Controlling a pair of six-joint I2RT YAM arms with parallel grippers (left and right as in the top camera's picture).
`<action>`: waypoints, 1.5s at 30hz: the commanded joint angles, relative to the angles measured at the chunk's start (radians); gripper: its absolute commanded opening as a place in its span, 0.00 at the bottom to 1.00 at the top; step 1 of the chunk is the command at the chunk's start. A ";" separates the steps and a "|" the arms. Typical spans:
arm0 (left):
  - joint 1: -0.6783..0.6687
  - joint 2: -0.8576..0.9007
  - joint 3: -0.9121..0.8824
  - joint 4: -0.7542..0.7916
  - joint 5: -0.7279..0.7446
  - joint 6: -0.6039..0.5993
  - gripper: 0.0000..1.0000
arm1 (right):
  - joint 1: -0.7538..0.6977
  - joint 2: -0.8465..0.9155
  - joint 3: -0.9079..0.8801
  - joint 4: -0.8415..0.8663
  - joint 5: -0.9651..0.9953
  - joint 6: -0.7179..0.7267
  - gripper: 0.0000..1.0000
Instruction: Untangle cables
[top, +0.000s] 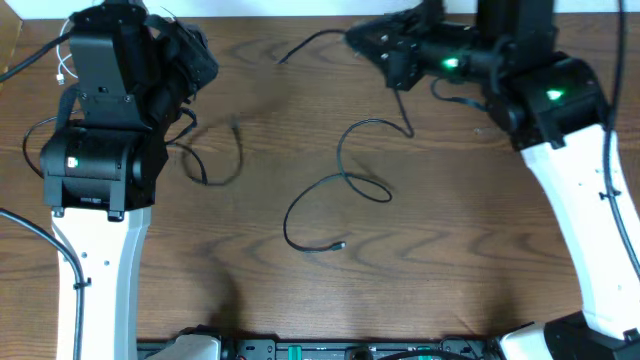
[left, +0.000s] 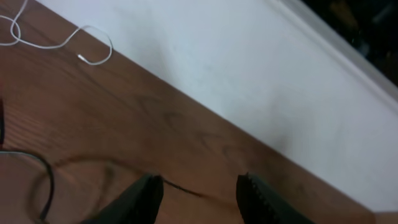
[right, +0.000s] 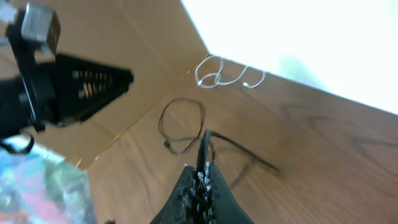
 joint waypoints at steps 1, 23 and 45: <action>0.003 0.005 0.006 0.000 0.095 0.043 0.45 | -0.018 -0.025 0.005 0.023 0.021 0.071 0.01; -0.021 0.011 0.006 0.058 0.583 -0.386 0.44 | 0.000 -0.025 0.005 0.200 0.117 0.705 0.02; -0.248 0.015 0.006 0.173 0.584 0.186 0.51 | 0.156 -0.023 0.005 0.150 0.247 0.919 0.01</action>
